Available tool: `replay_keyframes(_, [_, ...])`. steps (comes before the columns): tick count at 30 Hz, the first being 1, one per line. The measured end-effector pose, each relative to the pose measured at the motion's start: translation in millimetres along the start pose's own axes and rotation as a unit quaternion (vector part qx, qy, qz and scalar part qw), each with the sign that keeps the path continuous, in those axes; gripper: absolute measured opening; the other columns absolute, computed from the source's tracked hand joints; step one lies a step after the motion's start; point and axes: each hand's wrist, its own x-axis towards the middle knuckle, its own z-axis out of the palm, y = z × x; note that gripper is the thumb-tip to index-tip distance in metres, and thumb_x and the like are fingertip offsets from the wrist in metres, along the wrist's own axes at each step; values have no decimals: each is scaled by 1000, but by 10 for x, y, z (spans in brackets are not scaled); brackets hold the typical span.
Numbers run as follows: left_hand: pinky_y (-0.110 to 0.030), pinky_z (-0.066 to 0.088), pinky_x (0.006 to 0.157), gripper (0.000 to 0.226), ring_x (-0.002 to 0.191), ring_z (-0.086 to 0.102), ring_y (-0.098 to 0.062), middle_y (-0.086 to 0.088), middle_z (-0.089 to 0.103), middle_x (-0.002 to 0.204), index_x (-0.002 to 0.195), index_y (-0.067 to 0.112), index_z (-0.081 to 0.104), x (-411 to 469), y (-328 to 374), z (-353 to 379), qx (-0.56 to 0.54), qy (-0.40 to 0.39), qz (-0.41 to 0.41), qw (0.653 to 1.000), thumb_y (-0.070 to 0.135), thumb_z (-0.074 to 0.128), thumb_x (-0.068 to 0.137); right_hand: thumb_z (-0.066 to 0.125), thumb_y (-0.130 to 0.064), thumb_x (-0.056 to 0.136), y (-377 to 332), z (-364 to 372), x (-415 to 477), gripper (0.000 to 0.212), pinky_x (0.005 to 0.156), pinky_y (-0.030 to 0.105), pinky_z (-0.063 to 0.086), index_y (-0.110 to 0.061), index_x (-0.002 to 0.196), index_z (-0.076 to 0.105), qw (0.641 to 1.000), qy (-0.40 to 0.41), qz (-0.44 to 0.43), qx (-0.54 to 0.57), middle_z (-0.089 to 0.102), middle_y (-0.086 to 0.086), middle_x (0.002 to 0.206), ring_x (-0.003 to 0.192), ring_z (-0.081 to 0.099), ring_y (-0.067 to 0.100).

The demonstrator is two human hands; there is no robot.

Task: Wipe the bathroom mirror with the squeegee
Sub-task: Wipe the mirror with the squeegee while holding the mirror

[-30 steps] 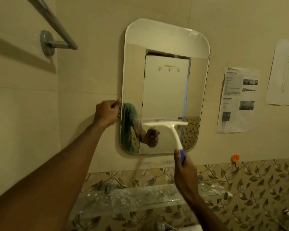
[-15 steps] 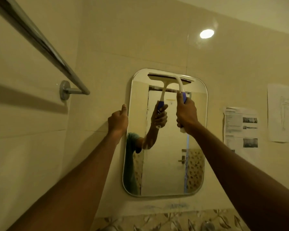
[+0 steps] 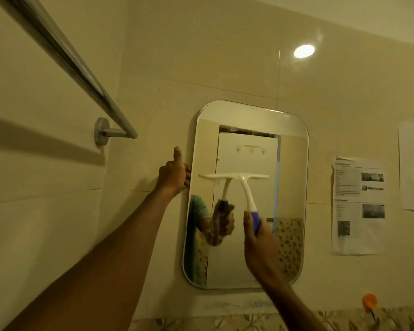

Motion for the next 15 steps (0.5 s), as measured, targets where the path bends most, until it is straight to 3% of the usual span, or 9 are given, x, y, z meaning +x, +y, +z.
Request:
replay_keyframes(5, [-26,49,62,81,68,62,-20,-12,69,83,96,3,68,-18,0,-17,16,-16,-7,1000,59,10,98,41,-45,98,-790,-131,940,27,37,12,42,-23,83,48,997,8,-67,50,49,-4,63,37,46,0])
replay_keyframes(8, [-26,48,63,83,72,64,-22,-12,69,82,96,2,68,-12,-17,-24,14,-25,-12,1000,59,8,98,40,-44,99,-1016,-124,1197,24,41,16,43,-28,82,44,996,-13,-81,43,49,-4,63,41,46,4])
replay_keyframes(15, [-35,52,78,90,75,64,-24,-13,69,79,94,1,70,34,-69,-40,-26,-40,-27,998,63,4,96,44,-41,96,-156,59,198,31,42,10,43,-12,90,55,996,-44,-2,75,54,-3,65,43,52,-3])
